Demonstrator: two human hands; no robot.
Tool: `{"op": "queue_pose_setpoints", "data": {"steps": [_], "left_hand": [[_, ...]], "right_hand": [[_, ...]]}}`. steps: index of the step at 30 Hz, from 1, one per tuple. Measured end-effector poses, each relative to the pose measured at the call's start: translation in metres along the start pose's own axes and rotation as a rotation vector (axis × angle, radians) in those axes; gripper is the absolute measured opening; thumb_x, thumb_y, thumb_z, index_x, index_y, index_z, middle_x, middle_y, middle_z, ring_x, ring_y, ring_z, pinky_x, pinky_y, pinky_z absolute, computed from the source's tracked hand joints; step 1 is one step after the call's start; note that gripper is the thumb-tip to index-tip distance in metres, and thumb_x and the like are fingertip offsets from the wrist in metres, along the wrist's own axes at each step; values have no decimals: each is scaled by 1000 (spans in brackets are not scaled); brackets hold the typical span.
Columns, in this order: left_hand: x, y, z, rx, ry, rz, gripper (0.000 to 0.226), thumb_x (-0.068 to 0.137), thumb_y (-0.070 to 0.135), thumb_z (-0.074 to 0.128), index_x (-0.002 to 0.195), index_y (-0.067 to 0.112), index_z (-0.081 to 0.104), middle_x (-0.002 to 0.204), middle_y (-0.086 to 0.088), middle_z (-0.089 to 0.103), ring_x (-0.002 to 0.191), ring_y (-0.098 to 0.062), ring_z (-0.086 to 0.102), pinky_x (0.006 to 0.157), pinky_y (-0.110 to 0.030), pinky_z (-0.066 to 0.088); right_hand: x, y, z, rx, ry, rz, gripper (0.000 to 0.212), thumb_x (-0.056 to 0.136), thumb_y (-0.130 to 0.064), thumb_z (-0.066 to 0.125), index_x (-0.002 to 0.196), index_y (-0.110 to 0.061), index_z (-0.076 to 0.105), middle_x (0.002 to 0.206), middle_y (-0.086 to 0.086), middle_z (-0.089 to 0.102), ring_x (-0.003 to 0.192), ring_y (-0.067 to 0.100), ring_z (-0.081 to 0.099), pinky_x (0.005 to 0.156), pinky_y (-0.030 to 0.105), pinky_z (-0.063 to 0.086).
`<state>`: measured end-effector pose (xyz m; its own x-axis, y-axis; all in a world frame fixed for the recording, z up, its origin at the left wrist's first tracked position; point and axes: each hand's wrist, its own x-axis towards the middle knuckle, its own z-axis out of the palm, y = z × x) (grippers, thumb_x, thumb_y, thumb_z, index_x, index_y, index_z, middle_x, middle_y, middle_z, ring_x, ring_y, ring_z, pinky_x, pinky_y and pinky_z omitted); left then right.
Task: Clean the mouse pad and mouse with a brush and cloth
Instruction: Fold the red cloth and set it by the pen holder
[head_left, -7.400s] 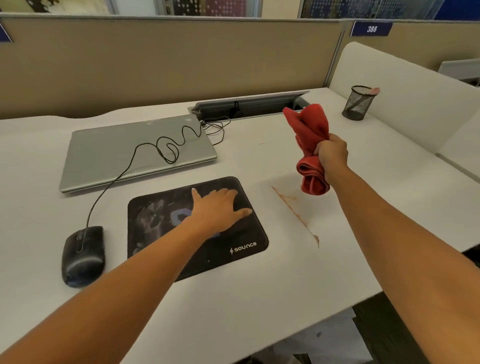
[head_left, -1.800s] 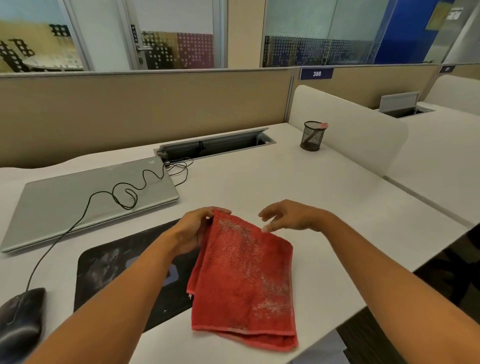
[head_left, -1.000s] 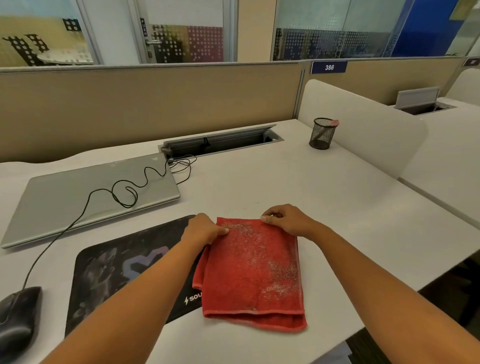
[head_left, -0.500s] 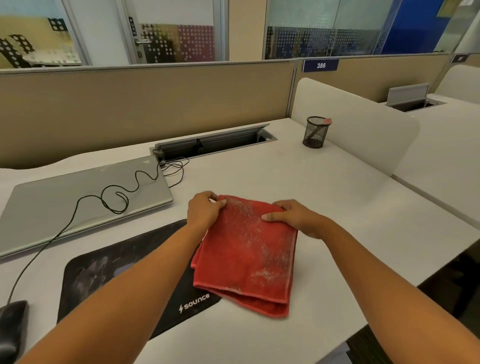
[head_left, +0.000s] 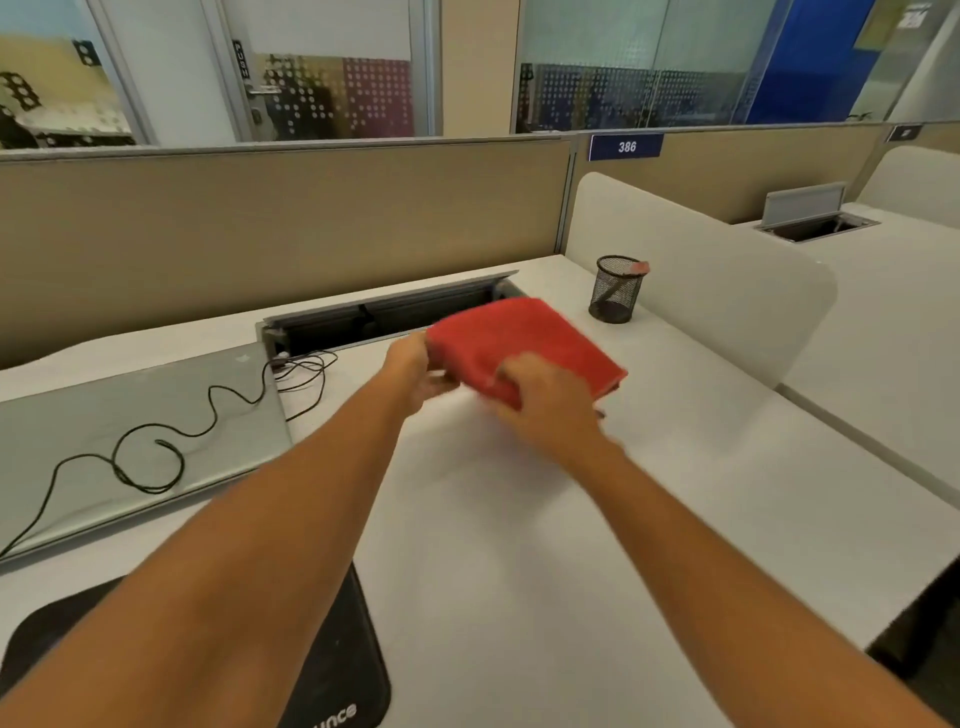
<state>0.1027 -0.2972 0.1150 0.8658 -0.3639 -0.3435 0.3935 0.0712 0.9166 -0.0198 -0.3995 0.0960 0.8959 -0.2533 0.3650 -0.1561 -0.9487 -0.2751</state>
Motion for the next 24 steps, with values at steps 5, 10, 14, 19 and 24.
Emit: {"op": "queue_pose_setpoints", "data": {"steps": [5,10,14,19,24], "left_hand": [[32,-59,-25,145,152,-164,39,87,4,58,123,-2,47,116,-20,58,98,-31,59,73,-43,50],[53,-77,-24,273,261,-70,53,76,-7,66,123,0,44,121,-22,54,108,-36,55,91,-48,50],[70,-78,-14,318,309,2,54,78,-5,65,125,9,41,123,-18,52,107,-32,55,92,-45,49],[100,-68,16,427,261,104,62,78,3,69,130,12,37,128,-16,51,109,-30,54,91,-38,48],[122,-75,44,806,134,438,73,79,23,71,139,13,30,144,-10,34,130,-26,38,105,-36,34]], "right_hand": [[-14,22,54,103,-120,133,40,88,-55,45,93,-21,65,92,-5,63,91,17,60,70,29,39],[5,62,64,67,-312,141,50,83,-64,45,124,-36,51,138,-6,45,129,17,36,103,44,28],[6,70,90,-88,-466,84,70,76,-79,32,138,-47,26,155,-8,15,141,21,13,109,55,15],[41,103,94,-134,-453,127,68,79,-76,29,140,-47,22,156,-6,12,142,21,11,109,57,13],[86,145,93,-165,-505,223,66,83,-72,30,142,-46,17,157,-4,6,144,23,7,111,58,10]]}}
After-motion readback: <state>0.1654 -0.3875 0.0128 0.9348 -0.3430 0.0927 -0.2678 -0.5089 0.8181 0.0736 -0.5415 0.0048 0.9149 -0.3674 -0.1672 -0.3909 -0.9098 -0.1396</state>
